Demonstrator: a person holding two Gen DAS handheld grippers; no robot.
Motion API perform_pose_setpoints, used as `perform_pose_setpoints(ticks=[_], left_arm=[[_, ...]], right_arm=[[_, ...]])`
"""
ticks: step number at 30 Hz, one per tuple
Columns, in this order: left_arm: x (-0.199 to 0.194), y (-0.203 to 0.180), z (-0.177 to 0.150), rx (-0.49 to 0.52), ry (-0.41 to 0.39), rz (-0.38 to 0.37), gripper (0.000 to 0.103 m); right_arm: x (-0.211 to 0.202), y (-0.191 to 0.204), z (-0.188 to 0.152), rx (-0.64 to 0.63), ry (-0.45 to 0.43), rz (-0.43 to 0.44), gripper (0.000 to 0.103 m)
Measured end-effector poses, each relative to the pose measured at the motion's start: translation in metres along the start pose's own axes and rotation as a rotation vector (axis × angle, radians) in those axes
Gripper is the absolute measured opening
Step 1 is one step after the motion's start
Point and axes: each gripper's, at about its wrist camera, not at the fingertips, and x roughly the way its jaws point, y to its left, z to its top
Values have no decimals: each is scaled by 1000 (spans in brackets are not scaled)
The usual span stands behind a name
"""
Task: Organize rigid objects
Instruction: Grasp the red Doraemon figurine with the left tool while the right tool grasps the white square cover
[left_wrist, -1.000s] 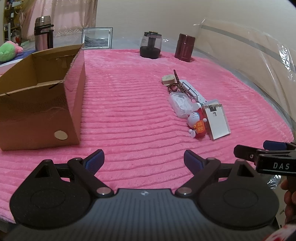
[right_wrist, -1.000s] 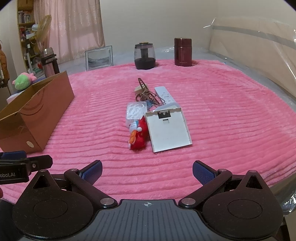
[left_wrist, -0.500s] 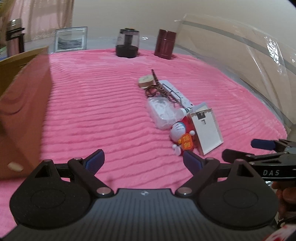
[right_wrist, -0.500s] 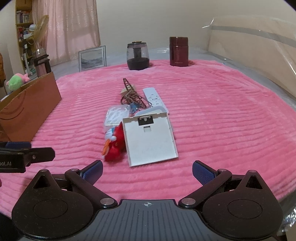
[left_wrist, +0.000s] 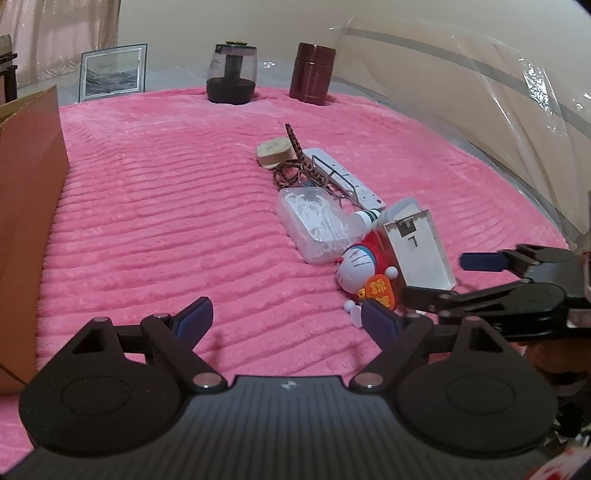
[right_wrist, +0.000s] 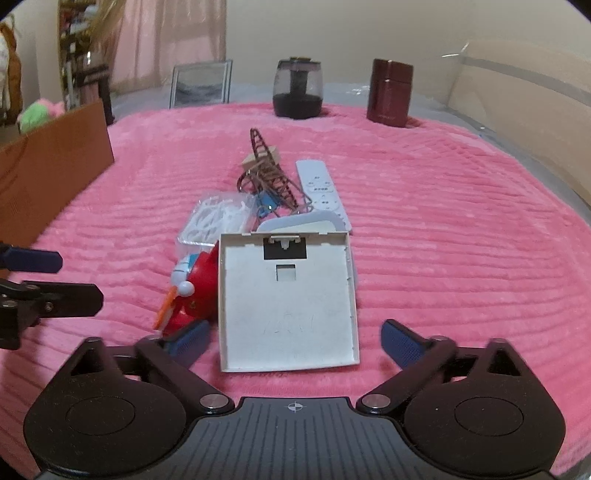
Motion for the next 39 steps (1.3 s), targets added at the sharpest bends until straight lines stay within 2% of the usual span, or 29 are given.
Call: perform_pose_setpoints(ticks=[12, 21, 25, 30, 32, 39], left_arm=[[7, -2, 1, 6, 2, -27, 84], [15, -16, 7, 30, -6, -73, 82], [25, -29, 8, 63, -6, -107, 70], [40, -43, 8, 86, 7, -134, 60], [45, -48, 8, 103, 6, -129, 51], [60, -57, 7, 139, 23, -89, 41]], right_arm=[[12, -5, 11, 1, -17, 13, 83], [-8, -15, 6, 30, -56, -31, 83], [-17, -25, 1, 62, -60, -61, 83], [-23, -36, -4, 96, -56, -89, 83], [-24, -38, -5, 102, -54, -92, 83], [-24, -38, -8, 113, -49, -96, 83]])
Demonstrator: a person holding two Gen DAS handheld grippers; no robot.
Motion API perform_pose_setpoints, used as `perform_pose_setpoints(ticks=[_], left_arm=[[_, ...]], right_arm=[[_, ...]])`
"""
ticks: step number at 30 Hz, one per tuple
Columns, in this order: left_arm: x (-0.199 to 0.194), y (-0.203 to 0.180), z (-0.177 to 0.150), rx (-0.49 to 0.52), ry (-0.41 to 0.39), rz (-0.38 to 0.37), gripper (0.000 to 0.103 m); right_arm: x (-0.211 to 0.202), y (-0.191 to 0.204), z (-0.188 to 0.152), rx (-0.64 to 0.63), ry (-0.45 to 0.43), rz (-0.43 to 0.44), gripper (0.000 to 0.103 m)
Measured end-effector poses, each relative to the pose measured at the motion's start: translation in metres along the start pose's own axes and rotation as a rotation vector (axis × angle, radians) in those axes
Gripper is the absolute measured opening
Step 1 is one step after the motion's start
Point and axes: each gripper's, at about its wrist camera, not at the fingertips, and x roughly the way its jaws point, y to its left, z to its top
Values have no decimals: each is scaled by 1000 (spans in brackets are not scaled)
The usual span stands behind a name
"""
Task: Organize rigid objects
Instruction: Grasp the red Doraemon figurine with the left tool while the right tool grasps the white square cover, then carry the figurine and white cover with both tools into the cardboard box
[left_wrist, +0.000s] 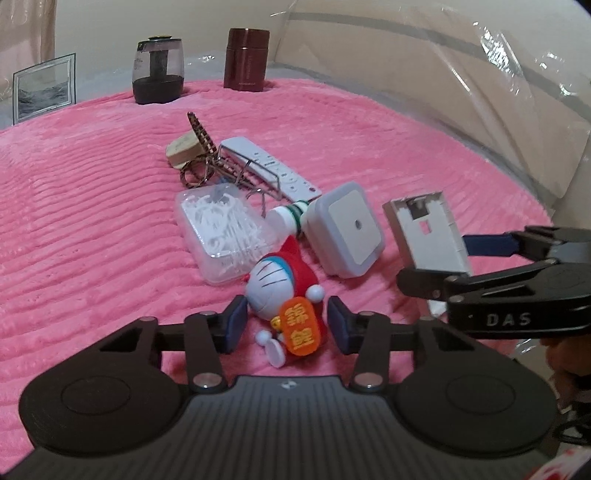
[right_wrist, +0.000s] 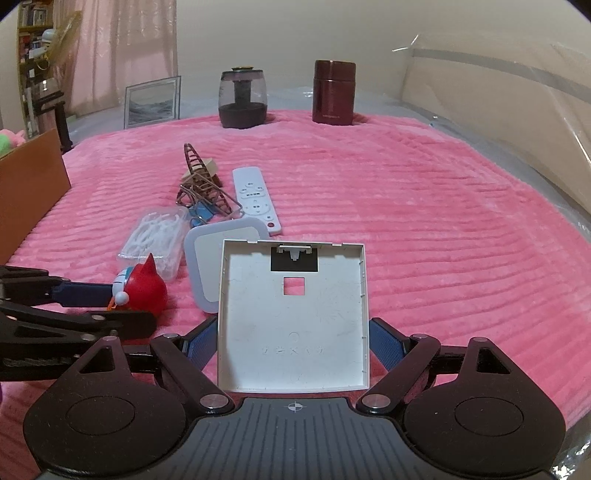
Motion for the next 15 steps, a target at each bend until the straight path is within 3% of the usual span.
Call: perform_pose_setpoints(ticks=[4, 15], left_arm=[[0, 1, -2, 3, 6, -3, 35], [-31, 11, -4, -7, -17, -15, 34]], right_arm=[[-1, 3, -1, 0, -2, 5, 83], [-13, 15, 1, -1, -18, 24, 83]])
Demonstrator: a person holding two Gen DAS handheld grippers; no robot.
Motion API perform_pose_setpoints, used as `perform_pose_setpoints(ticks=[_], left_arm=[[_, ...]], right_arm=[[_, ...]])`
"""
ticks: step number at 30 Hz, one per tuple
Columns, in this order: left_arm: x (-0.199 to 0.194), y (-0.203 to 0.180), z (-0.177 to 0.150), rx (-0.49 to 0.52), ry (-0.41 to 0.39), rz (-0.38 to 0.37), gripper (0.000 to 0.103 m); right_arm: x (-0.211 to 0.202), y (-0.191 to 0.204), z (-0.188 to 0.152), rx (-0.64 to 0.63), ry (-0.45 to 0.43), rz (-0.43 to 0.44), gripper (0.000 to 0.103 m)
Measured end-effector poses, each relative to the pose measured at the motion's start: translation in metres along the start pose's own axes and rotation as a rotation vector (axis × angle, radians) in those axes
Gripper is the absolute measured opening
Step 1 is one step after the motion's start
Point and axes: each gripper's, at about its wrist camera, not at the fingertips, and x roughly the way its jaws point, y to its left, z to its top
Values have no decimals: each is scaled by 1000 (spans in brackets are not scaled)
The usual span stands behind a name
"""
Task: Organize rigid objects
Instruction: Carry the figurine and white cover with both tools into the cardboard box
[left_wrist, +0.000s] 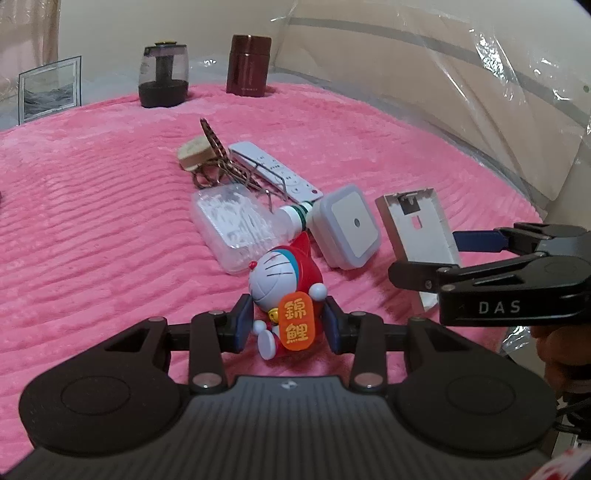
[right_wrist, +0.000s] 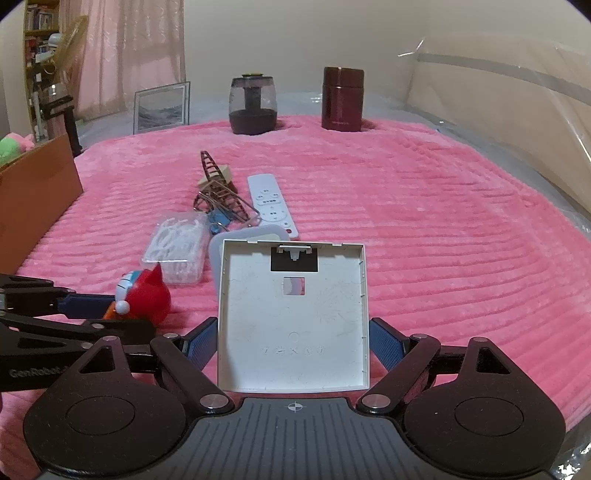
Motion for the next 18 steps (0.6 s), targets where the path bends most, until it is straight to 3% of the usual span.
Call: perform_pose_setpoints(ticks=[10, 18], left_arm=[[-63, 14, 22, 1, -80, 25, 34], [-141, 48, 39, 11, -162, 83, 34]], right_arm=[[-34, 28, 24, -21, -73, 73, 83], [-63, 85, 59, -92, -157, 221, 83]])
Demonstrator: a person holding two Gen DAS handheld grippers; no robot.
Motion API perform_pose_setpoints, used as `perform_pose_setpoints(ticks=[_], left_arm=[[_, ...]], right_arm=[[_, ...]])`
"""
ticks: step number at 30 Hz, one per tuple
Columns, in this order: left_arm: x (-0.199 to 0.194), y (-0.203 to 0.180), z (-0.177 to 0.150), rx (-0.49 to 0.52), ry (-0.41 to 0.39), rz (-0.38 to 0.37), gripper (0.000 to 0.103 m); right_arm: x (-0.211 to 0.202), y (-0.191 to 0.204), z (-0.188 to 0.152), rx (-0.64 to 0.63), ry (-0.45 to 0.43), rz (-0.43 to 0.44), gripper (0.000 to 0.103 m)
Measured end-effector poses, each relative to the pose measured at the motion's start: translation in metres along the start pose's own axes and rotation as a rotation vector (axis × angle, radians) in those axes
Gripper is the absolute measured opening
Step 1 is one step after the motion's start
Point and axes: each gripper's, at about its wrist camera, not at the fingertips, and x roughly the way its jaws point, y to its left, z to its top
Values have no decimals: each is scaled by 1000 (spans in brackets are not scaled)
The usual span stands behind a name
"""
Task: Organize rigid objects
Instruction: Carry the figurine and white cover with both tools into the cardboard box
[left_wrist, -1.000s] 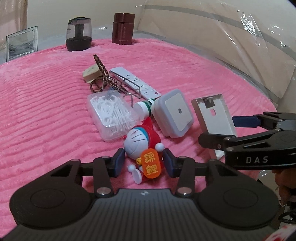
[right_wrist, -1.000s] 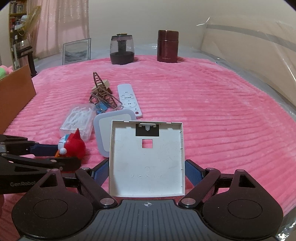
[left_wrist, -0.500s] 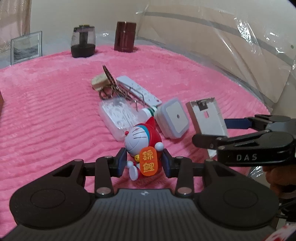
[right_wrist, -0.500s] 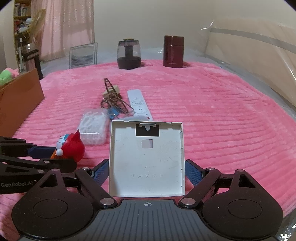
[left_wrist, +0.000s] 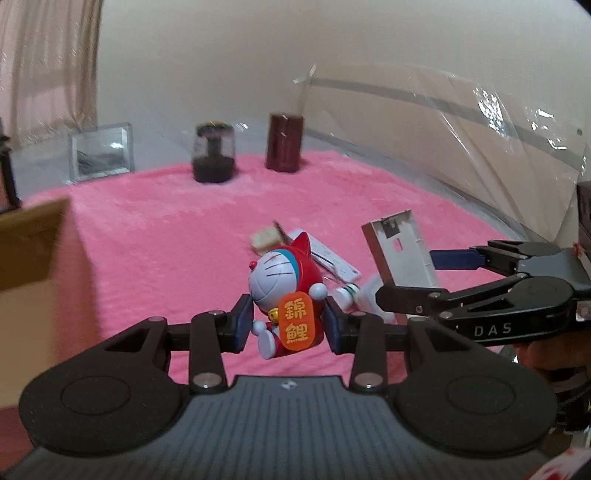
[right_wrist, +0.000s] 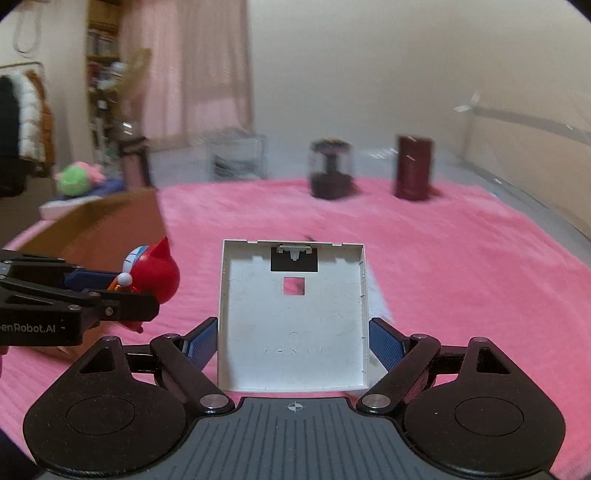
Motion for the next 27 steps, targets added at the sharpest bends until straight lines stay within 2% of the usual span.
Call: perform_pose_setpoints(ticks=[8, 14, 22, 27], left_arm=[[-76, 64, 9, -28, -48, 94, 34], [-122, 109, 3, -47, -59, 151, 34], [-155, 163, -9, -37, -23, 191, 34], [-156, 188, -3, 18, 8, 197, 34]], right_arm=[[16, 77, 41, -82, -54, 171, 83], [37, 129, 61, -127, -55, 271, 83], [69, 184, 74, -220, 2, 350, 83], [86, 210, 81, -306, 31, 370, 83]])
